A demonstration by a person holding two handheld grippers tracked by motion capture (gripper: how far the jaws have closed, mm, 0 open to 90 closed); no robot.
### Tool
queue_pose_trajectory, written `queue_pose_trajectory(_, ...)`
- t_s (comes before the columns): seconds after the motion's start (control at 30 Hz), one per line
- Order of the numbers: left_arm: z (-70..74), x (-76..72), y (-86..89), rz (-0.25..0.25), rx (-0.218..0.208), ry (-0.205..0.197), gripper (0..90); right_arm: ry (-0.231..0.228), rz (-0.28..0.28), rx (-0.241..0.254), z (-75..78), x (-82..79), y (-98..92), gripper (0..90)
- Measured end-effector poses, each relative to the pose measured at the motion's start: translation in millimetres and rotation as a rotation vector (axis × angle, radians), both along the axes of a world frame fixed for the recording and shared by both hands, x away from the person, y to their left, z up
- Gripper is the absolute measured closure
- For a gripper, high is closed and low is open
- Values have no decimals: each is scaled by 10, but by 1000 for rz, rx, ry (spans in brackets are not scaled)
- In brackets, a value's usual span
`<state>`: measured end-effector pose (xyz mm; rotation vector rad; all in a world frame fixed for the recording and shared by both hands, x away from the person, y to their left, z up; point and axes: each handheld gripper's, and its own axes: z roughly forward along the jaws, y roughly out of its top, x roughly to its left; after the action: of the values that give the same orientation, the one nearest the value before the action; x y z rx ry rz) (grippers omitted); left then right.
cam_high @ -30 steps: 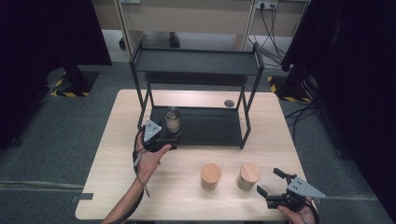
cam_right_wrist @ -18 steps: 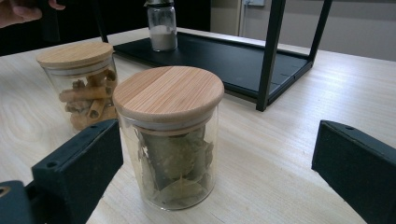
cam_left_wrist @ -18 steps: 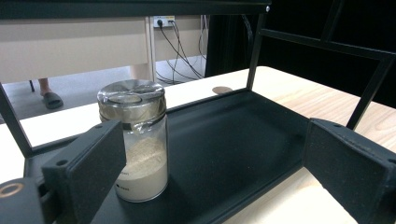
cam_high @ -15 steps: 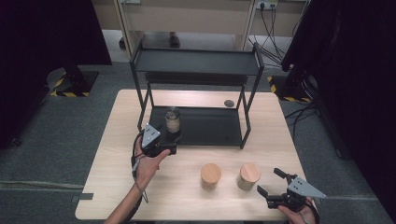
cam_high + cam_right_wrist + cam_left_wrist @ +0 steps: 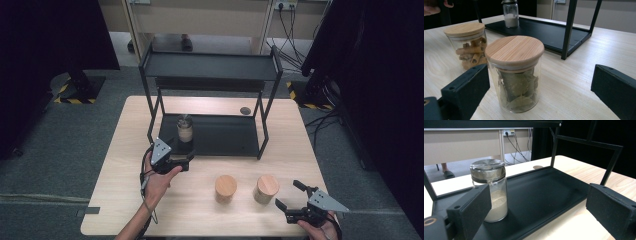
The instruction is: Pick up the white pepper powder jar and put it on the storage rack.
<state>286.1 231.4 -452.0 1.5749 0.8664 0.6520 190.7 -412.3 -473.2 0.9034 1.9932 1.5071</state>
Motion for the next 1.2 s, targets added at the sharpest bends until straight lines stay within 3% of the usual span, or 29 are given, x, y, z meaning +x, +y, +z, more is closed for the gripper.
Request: queue_pose_trajectory(1.2,-191,-271,33,-33,10,9,58,-1,2,-2,-1,2,7,22)
